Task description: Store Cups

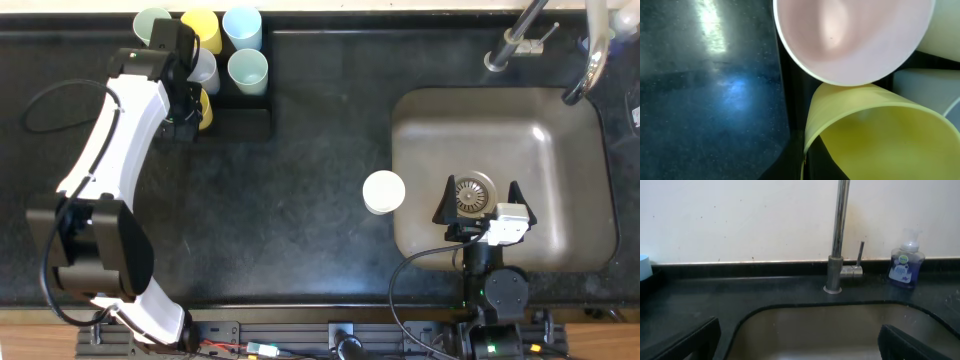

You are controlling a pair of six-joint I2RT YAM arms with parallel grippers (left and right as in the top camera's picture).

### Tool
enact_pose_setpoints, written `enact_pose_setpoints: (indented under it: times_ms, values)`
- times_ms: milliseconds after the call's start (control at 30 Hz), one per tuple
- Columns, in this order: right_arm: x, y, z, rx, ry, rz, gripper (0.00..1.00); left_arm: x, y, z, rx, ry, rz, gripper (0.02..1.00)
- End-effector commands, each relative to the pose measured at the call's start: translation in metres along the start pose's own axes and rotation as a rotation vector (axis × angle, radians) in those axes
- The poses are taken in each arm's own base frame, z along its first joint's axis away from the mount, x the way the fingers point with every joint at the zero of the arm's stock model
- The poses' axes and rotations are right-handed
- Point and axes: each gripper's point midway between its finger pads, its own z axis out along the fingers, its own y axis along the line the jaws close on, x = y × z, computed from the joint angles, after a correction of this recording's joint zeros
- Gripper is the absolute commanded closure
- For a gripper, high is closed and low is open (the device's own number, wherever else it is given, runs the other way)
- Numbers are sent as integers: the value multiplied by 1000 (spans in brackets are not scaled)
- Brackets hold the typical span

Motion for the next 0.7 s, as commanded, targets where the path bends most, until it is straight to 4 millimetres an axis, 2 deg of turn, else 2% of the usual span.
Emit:
enact_pose_setpoints:
  times_ms: [33,433,533,700]
  values:
    - [3,-3,0,14,-4,-3,3,2,3,9,-25,-7,-11,967]
    - [3,-3,0,14,-4,-3,3,6,4,23,-54,-7,-1,954]
    - [3,-3,0,14,-4,-3,3,6,3,23,-53,-7,-2,910]
    - [3,-3,0,14,-4,-3,5,6,3,23,-50,-7,-2,783]
